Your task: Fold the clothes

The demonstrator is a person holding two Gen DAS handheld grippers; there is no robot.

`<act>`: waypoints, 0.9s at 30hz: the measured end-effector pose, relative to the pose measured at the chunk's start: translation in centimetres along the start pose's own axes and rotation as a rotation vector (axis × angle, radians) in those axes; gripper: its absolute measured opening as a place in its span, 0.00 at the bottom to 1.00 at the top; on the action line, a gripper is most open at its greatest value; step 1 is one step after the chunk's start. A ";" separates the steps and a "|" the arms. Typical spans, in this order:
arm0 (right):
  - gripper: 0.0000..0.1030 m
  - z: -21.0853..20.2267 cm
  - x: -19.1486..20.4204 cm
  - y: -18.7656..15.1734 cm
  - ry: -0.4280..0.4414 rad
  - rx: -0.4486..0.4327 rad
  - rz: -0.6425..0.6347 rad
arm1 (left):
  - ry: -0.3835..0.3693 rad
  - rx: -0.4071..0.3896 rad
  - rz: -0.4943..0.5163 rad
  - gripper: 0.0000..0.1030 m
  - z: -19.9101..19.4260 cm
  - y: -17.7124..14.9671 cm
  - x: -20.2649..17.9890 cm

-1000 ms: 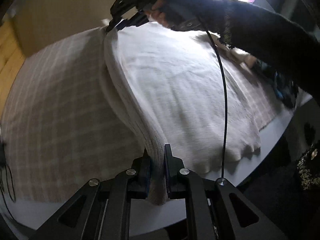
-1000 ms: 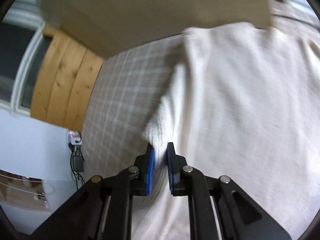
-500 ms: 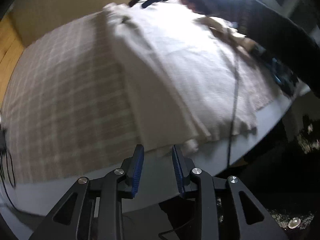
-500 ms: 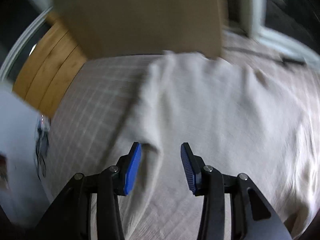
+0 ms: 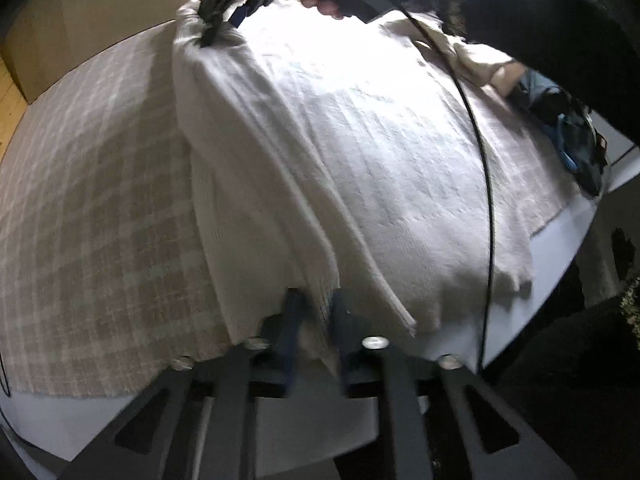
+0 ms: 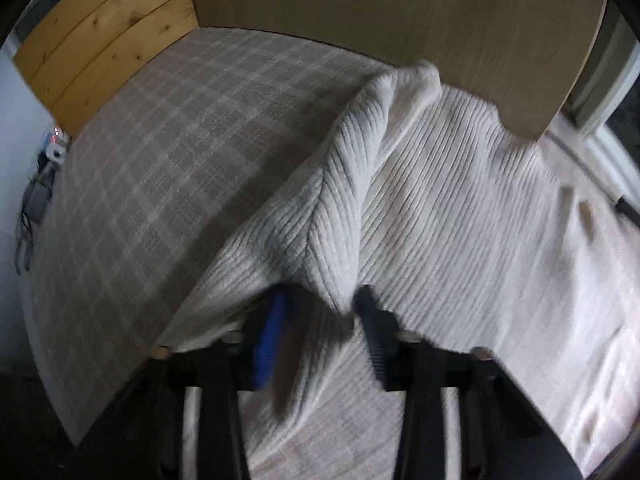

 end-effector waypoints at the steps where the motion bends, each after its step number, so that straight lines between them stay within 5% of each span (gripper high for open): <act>1: 0.09 -0.3 -0.4 0.1 0.017 -0.009 0.026 | -0.003 -0.005 -0.012 0.06 -0.3 0.1 0.3; 7: 0.08 -3.5 -5.2 -0.7 0.102 -0.091 0.213 | 0.032 -0.040 0.080 0.06 -2.5 0.6 -1.4; 10: 0.09 -2.0 -6.5 -1.9 0.142 -0.013 0.242 | 0.032 0.013 0.126 0.08 -0.6 -0.1 -2.1; 13: 0.16 -1.2 -6.1 -2.1 0.045 0.040 0.175 | 0.035 0.030 0.152 0.11 -0.2 -0.6 -2.3; 15: 0.35 -1.8 -6.2 -1.7 0.016 0.034 0.150 | 0.020 0.021 0.126 0.24 -1.6 -0.7 -1.8; 17: 0.43 -3.0 -6.3 -1.4 -0.030 0.016 0.120 | 0.017 0.007 0.089 0.33 -3.1 -1.0 -0.8; 23: 0.53 -3.7 -5.7 0.4 0.062 -0.062 0.190 | 0.084 0.029 -0.181 0.34 -2.9 -1.7 5.7; 27: 0.53 -0.6 -3.8 0.5 0.071 -0.033 0.144 | 0.080 -0.016 -0.159 0.33 -2.3 -0.2 5.1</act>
Point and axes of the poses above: each gripper's, at about its wrist camera, not at the fingertips, and z roughly the way its jaws point, x to its left, y to its top, the point moved 3 cm from there along z, roughly the way its jaws point, and after that the axes turned 10 degrees about -x, right-handed, at the moved point
